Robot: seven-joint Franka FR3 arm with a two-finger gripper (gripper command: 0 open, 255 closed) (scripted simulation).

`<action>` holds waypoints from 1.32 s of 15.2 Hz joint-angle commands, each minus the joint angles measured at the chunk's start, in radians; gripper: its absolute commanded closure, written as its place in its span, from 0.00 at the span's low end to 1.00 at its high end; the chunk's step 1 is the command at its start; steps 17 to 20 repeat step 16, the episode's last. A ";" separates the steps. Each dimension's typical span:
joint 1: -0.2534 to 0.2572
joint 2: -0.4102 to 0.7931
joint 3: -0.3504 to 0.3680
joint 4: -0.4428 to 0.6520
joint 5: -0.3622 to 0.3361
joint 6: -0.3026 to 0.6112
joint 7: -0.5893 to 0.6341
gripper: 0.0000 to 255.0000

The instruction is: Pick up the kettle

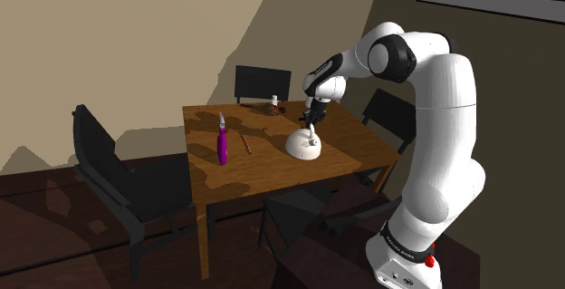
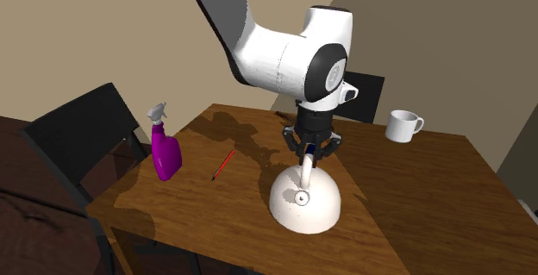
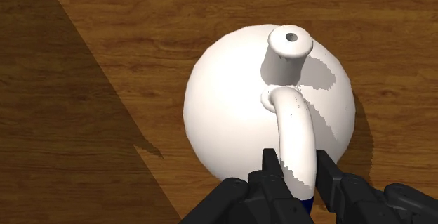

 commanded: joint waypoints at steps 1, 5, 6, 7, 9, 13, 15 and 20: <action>0.004 -0.016 -0.006 0.000 -0.008 -0.015 0.006 1.00; 0.013 -0.053 -0.019 0.004 -0.028 -0.054 0.021 1.00; 0.016 -0.062 -0.022 0.005 -0.033 -0.063 0.025 1.00; 0.018 -0.070 -0.025 0.007 -0.038 -0.073 0.028 1.00; 0.022 -0.088 -0.030 0.011 -0.048 -0.094 0.036 1.00; 0.029 -0.120 -0.041 0.021 -0.067 -0.135 0.050 1.00; 0.030 -0.129 -0.043 0.025 -0.072 -0.147 0.054 1.00; 0.030 -0.129 -0.043 0.025 -0.072 -0.147 0.054 1.00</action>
